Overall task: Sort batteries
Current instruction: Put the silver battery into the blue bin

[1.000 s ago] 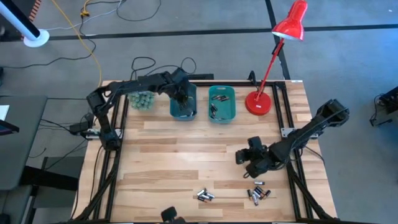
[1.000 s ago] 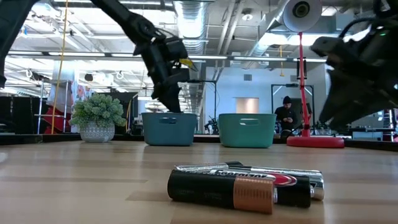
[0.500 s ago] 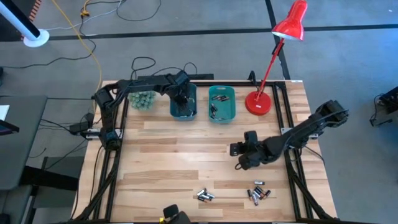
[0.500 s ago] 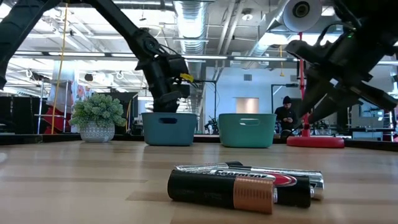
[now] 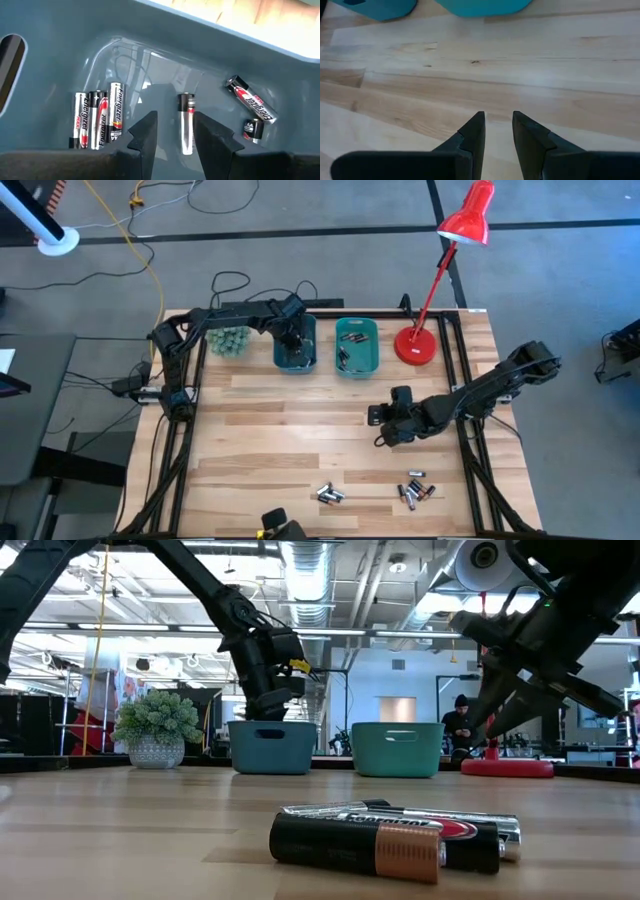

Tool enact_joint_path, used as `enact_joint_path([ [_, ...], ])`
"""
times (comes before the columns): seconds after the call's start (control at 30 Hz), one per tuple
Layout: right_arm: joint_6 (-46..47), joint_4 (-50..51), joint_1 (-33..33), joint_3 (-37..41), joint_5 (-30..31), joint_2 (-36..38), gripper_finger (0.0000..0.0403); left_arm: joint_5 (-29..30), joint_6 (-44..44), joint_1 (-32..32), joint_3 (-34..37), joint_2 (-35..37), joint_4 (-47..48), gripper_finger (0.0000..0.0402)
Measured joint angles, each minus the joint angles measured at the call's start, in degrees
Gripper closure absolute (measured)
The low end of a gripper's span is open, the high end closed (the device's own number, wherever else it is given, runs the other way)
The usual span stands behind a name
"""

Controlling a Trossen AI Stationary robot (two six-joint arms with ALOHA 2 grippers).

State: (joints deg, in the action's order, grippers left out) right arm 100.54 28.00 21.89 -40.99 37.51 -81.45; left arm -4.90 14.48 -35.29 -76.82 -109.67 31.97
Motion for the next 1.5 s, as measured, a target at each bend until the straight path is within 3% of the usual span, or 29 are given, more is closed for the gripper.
enact_joint_path([
  [0.27, -3.7, 0.1, 0.2, 0.0, -0.7, 0.0, 0.0287, 1.0, -0.8, 0.1, -1.3, -0.1, 3.2, 0.0279],
  [0.5, -8.1, 0.9, 0.2, 0.0, -8.9, 1.6, 0.0287, 1.1, -5.8, 0.9, -10.6, -0.1, 13.8, 0.0279],
  [0.67, -13.3, 2.4, 1.3, 0.0, -12.1, 7.6, 0.0287, 1.1, -13.8, 4.1, -15.8, 0.2, 16.8, 0.0278],
  [0.87, -20.7, 7.6, 3.1, 0.0, -12.2, 17.7, 0.0287, 1.7, -20.1, 11.5, -16.7, 4.2, 16.1, 0.0278],
  [1.1, -23.1, 15.1, 7.5, 0.0, -12.2, 26.9, 0.0287, 7.9, -26.3, 22.1, -16.7, 7.6, 12.2, 0.0278],
  [1.5, -24.7, 19.0, 13.6, 0.0, -12.2, 28.0, 0.0287, 17.2, -34.9, 39.6, -16.7, 7.5, 11.1, 0.0278],
])
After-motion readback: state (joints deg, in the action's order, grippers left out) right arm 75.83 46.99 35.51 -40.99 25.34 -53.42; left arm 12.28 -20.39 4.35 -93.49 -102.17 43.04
